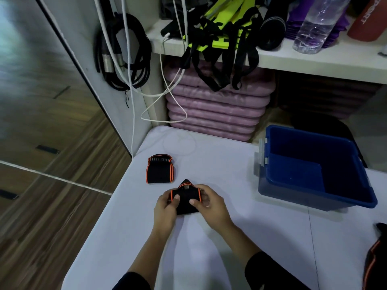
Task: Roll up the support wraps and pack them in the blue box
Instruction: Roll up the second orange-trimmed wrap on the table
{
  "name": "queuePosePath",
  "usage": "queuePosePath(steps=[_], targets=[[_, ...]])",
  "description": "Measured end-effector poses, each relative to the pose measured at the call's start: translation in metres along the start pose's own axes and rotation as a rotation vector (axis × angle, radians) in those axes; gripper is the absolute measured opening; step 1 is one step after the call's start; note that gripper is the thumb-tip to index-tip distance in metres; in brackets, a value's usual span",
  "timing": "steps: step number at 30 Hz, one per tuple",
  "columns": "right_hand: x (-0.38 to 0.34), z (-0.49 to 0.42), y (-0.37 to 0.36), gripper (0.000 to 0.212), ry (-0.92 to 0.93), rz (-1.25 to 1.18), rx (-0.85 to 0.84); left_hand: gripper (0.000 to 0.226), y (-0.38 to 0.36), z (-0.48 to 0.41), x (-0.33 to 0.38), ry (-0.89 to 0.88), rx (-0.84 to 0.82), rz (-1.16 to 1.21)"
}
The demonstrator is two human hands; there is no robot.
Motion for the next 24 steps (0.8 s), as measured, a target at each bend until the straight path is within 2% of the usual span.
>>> queuePosePath(steps=[4, 8, 13, 17, 22, 24], targets=[[-0.021, -0.002, -0.055, 0.039, 0.033, -0.006, -0.061, 0.023, 0.057, 0.000, -0.003, -0.030, 0.177, -0.005], [-0.028, -0.003, -0.091, 0.036, 0.053, 0.049, -0.103, 0.028, 0.090, 0.001, -0.003, -0.077, 0.293, -0.117], [-0.033, -0.001, -0.095, 0.041, 0.130, 0.093, -0.018, 0.029, 0.103, 0.009, 0.002, -0.147, 0.352, -0.173], [-0.033, 0.004, -0.093, 0.037, 0.148, 0.038, -0.008, 0.019, 0.103, 0.015, 0.001, -0.265, 0.362, -0.238], [-0.036, 0.008, -0.090, 0.033, 0.177, 0.037, 0.010, 0.038, 0.097, 0.017, 0.001, -0.328, 0.280, -0.312], [-0.032, 0.008, -0.092, 0.035, 0.172, 0.082, 0.004, 0.043, 0.092, 0.015, 0.000, -0.325, 0.239, -0.424]])
Point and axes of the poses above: each hand's wrist, its own z-axis away from the middle knuckle, its own y-axis out of the back of the hand, x = y × z, the point moved 9 cm from there along -z, towards the middle knuckle, and after that the axes turned 7 degrees about y, right-handed, at the moved point
